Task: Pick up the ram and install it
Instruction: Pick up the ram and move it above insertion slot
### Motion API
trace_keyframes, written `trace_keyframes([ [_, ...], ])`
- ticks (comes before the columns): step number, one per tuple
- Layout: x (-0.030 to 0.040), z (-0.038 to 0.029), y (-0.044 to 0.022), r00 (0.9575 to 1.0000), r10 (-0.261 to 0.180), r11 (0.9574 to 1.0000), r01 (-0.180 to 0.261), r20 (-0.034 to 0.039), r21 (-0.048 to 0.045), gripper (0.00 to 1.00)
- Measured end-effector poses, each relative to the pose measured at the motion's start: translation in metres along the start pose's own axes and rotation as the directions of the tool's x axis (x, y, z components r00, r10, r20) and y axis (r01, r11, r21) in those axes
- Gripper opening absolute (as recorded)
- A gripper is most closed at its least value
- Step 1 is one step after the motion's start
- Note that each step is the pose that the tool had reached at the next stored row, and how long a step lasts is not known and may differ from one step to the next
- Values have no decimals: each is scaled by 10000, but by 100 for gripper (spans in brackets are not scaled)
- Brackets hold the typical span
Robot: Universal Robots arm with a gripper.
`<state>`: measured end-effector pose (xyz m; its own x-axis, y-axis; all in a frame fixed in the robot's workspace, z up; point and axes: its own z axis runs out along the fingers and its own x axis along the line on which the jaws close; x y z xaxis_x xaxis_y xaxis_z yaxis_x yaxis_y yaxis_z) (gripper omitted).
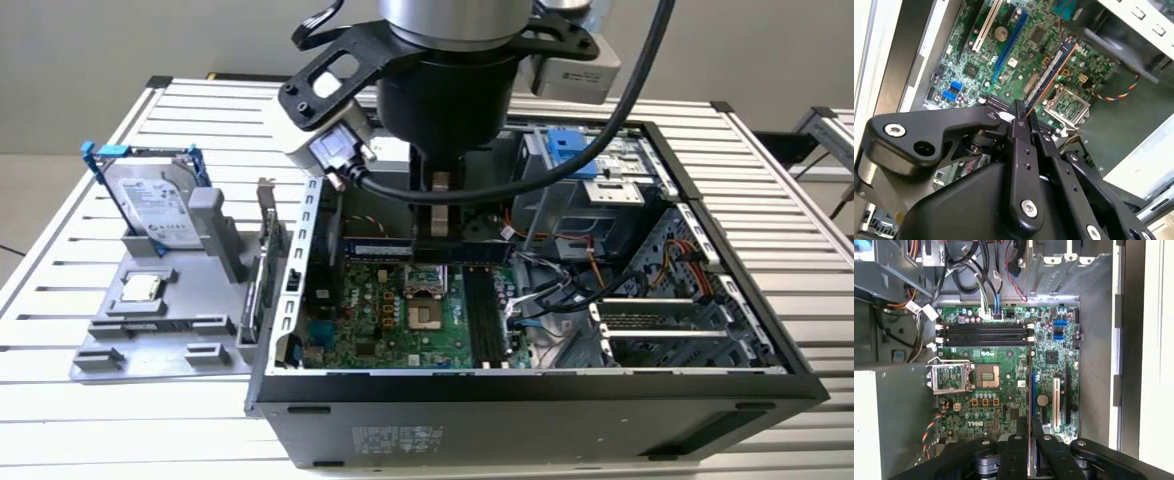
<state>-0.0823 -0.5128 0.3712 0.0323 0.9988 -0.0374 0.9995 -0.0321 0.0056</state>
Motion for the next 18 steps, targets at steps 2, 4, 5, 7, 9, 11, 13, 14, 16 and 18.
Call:
trace_keyframes([
  [2, 2, 3, 54, 10000, -12, 10000, 12, -1, -1, 0],
  [4, 4, 5, 110, 10000, -24, 10000, 24, -1, -1, 0],
  [5, 5, 6, 136, 10000, -30, 10000, 30, -1, -1, 0],
  [7, 7, 8, 191, 10000, -41, 10000, 41, -1, -2, 0],
  [9, 8, 10, 243, 10000, -51, 10000, 51, 0, -2, 0],
  [11, 10, 12, 299, 10000, -61, 10000, 61, -1, -3, 0],
  [13, 15, 16, 442, 10000, -90, 10000, 90, -1, -4, 0],
  [14, 16, 18, 471, 10000, -96, 10000, 96, -2, -4, 0],
  [16, 18, 19, 531, 9999, -106, 9999, 106, -1, -4, 0],
  [18, 19, 21, 584, 9999, -117, 9999, 117, -1, -4, 0],
])
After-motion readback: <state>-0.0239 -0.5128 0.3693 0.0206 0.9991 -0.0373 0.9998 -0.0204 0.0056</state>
